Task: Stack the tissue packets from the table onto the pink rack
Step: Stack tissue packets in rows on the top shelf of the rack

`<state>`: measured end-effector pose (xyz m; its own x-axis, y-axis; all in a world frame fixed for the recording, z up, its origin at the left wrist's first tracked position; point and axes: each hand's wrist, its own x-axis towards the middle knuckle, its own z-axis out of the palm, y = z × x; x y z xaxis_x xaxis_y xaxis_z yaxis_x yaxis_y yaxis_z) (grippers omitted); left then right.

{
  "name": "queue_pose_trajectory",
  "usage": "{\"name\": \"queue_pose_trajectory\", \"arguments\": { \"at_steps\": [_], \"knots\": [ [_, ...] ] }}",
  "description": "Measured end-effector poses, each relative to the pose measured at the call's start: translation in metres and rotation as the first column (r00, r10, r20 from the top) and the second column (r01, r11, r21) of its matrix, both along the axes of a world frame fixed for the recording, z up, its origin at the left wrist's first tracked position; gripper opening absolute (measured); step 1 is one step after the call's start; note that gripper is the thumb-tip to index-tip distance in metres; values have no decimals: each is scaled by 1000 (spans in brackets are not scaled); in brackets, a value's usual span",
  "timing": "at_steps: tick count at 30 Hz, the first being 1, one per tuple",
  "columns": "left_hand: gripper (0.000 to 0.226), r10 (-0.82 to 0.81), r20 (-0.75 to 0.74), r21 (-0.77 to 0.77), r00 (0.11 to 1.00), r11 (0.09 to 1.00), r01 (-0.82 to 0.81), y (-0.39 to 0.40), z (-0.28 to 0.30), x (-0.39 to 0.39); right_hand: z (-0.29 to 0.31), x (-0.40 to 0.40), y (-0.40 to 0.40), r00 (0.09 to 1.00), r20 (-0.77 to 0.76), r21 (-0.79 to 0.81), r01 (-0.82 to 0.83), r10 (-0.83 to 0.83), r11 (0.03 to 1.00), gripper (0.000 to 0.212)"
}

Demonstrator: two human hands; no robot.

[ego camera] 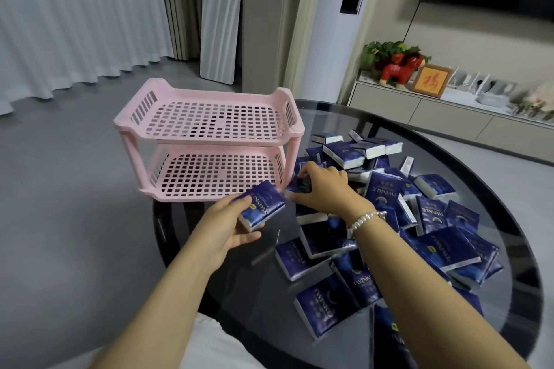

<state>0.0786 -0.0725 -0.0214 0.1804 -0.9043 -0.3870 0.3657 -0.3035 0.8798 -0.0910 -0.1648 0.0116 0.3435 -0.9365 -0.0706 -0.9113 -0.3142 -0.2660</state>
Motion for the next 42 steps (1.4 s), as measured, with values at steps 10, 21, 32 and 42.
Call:
{"name": "queue_pose_trajectory", "arguments": {
  "at_steps": [10,21,32,42],
  "knots": [
    [14,171,18,-124,985,978,-167,14,8,5,19,-12,44,805,587,113,23,-86,993,57],
    [36,-115,-54,-336,992,938,91,25,18,-9,-21,24,75,473,813,284,185,-338,941,31],
    [33,8,177,-312,984,949,48,26,12,-21,-8,13,89,425,864,235,131,-269,963,24],
    [3,142,29,-133,989,982,-137,24,8,-6,7,-21,62,942,-3,125,-333,336,935,36]
  ]
}}
